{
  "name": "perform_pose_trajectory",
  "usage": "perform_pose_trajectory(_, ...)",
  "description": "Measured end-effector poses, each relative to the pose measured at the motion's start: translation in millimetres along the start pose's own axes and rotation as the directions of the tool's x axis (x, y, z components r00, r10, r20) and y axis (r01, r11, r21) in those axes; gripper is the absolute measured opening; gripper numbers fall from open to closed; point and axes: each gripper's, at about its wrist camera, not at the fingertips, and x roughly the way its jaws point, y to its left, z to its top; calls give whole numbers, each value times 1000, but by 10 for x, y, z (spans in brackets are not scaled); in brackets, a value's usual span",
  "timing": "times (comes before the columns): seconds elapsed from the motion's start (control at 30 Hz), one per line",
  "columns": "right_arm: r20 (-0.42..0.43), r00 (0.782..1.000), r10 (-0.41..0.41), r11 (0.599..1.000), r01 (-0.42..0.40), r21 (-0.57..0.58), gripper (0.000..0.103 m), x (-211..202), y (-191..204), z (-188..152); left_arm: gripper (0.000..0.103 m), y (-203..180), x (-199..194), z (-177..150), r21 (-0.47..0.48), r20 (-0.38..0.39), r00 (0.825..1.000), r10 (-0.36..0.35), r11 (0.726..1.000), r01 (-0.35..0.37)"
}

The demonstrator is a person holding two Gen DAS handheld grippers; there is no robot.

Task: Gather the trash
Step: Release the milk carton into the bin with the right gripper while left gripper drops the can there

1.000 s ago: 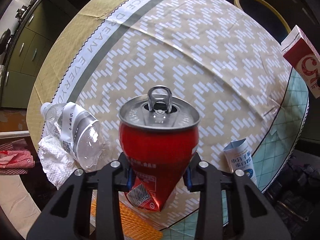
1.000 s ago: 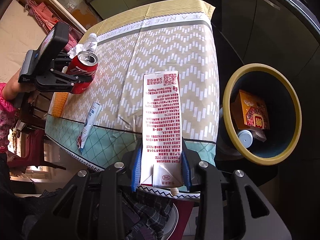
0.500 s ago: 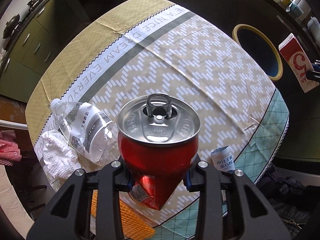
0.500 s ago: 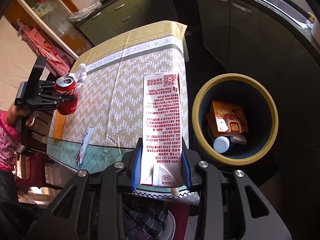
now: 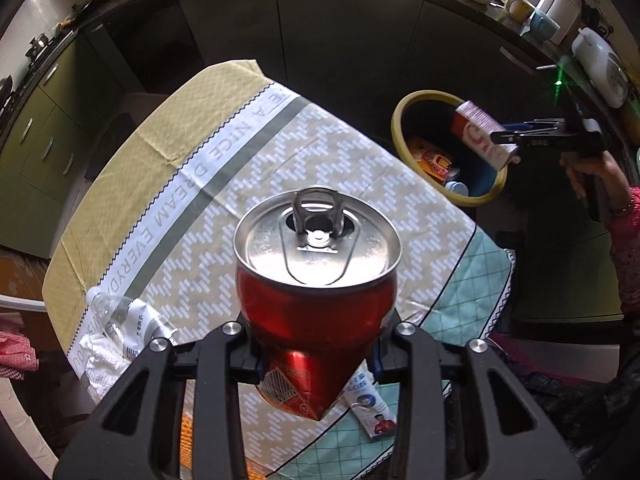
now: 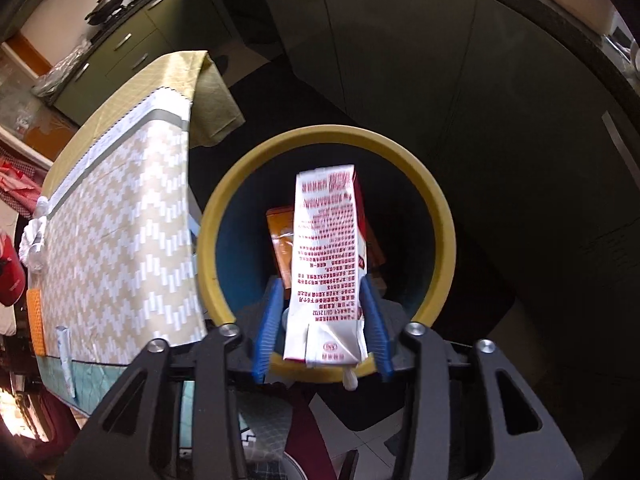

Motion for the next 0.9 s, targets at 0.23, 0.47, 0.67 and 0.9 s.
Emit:
perform_pose_trajectory(0.23, 85, 990, 110, 993, -114, 44, 51, -318, -252, -146, 34, -578, 76, 594, 100, 17, 999, -44, 994, 42)
perform_pose_trajectory(0.47, 157, 979, 128, 989, -137, 49, 51, -764, -518, -691, 34, -1416, 565, 1391, 197, 0, 992, -129, 972, 127)
perform_pose_trajectory(0.67, 160, 978, 133, 986, -147, 82, 51, -894, -773, -1050, 35, -1931, 1307, 1875, 200, -71, 988, -136, 969, 148)
perform_pose_trajectory(0.9, 169, 976, 138, 983, -156, 101, 51, -973, -952, -1136, 55, -1967, 1614, 2002, 128, -132, 980, -151, 977, 168)
